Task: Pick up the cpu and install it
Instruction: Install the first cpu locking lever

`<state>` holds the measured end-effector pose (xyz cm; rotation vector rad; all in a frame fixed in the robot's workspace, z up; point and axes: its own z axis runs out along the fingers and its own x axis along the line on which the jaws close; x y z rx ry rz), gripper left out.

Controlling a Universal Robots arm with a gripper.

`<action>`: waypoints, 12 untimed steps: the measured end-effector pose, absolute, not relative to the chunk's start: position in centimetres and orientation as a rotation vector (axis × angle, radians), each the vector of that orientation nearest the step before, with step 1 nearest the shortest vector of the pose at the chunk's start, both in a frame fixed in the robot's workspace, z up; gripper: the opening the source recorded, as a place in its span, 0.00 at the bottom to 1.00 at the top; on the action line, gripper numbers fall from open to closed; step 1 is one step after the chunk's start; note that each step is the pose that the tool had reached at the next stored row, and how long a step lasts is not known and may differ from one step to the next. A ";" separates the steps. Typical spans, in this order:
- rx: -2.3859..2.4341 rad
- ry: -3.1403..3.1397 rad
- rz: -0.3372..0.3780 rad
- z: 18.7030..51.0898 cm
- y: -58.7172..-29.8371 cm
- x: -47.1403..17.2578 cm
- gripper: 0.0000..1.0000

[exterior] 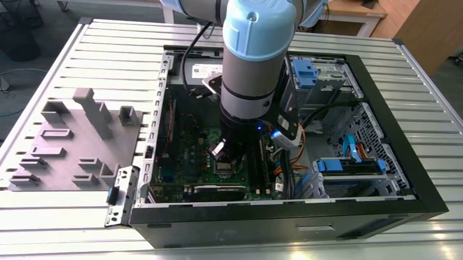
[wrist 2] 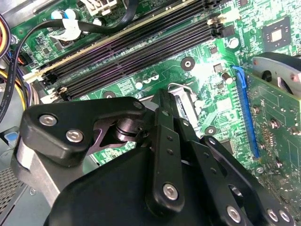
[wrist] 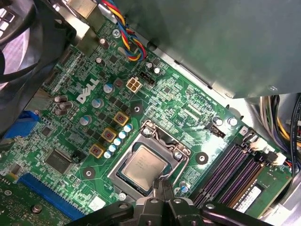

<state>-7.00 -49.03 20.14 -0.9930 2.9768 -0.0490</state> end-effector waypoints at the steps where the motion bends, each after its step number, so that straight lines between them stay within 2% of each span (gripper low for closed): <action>1: -0.993 2.977 -0.049 20.1 -49.0 -7.0 0.11; 12: -0.993 2.977 -0.049 19.9 -49.1 -7.0 0.11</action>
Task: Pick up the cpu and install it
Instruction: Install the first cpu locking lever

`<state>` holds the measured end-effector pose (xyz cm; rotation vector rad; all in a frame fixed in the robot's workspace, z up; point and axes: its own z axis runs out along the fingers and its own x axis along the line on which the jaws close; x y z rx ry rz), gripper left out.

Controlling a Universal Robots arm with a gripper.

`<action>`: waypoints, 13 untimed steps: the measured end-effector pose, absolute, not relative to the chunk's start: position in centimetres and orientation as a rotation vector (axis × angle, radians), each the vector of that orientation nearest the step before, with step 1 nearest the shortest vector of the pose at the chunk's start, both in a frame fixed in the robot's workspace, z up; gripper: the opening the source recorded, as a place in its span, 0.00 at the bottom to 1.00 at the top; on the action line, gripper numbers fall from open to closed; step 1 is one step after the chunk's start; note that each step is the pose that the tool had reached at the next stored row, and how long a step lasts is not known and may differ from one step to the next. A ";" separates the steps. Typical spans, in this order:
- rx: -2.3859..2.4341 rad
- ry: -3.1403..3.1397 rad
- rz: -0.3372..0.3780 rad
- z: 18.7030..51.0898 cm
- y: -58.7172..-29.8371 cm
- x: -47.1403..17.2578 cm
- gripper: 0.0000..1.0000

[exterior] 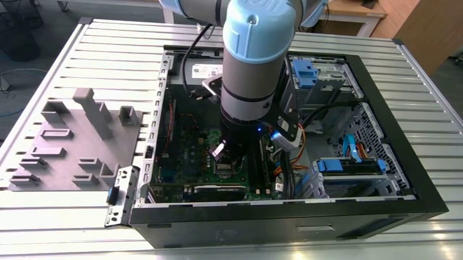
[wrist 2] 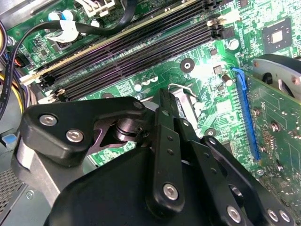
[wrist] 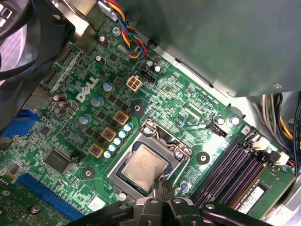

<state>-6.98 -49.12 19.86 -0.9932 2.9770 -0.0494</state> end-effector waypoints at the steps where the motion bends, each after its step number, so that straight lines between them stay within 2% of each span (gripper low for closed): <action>1: -0.993 2.977 -0.049 19.8 -49.1 -7.0 0.11; 13: -0.985 2.980 -0.049 19.4 -49.9 -6.9 0.11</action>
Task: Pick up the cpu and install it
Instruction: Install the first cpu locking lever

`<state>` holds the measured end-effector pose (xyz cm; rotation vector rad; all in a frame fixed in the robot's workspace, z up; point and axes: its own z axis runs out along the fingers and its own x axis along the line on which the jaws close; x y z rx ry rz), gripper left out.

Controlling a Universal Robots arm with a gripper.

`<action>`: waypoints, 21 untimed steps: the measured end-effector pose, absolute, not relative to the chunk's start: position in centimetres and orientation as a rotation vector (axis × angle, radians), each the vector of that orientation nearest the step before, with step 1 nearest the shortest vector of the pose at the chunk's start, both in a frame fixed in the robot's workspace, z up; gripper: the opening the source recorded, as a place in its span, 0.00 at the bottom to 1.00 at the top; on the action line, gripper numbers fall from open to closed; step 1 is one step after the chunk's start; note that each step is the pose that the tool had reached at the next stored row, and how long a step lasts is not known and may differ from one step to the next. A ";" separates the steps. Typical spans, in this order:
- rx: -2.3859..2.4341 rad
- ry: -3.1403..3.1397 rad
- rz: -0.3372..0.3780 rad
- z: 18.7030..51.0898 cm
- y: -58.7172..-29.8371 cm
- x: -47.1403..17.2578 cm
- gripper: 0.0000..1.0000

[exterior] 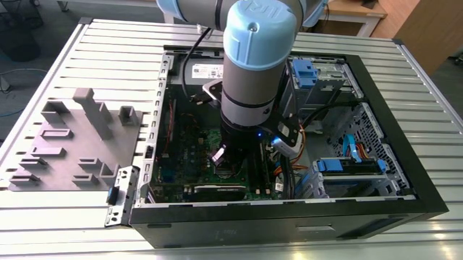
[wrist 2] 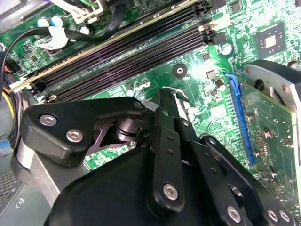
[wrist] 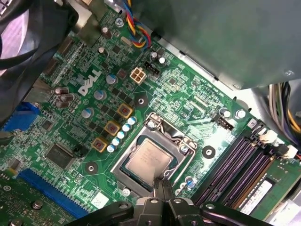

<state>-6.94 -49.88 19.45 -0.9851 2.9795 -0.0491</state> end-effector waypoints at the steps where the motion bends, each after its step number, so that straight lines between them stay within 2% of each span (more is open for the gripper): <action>1: -0.985 2.980 -0.049 19.4 -49.9 -6.9 0.11; 21: -0.975 2.982 -0.049 18.8 -50.0 -5.8 0.11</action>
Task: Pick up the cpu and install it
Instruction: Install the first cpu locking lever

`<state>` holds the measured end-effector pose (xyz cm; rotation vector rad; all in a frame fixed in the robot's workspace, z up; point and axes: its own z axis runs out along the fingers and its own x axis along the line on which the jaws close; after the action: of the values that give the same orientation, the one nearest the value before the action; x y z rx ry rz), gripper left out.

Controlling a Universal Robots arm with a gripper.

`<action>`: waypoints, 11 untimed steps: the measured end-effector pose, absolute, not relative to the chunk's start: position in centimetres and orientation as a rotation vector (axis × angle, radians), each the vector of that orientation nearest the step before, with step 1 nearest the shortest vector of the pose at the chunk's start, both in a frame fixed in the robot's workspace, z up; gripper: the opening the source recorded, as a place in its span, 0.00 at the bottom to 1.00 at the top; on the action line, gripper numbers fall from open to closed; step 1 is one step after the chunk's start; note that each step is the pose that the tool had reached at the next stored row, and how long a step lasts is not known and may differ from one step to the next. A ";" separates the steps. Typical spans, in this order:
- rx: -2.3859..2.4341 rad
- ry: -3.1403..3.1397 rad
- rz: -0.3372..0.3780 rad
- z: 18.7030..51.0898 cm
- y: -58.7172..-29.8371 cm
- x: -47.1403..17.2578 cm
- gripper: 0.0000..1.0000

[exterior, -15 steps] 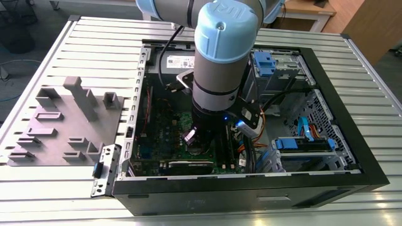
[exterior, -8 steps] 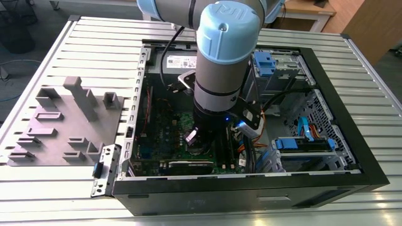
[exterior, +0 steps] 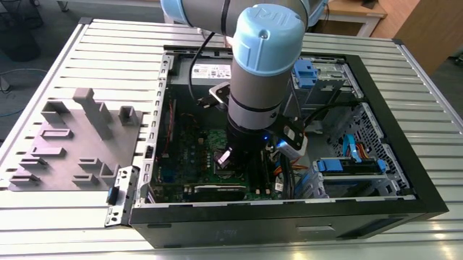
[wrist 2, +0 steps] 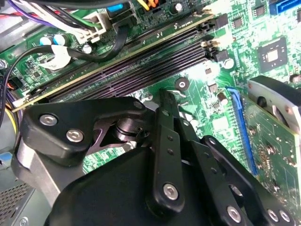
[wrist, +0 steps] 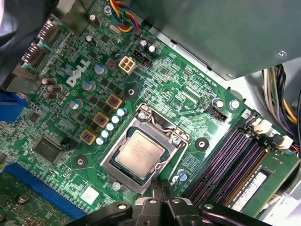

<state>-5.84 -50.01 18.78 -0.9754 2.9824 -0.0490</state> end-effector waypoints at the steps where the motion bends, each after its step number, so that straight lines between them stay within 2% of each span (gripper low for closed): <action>1: -0.975 2.983 -0.049 18.8 -50.0 -5.8 0.11; 11: -0.972 2.973 -0.054 18.8 -50.0 -6.0 0.11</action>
<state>-6.01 -50.01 18.75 -0.9717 2.9729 -0.0540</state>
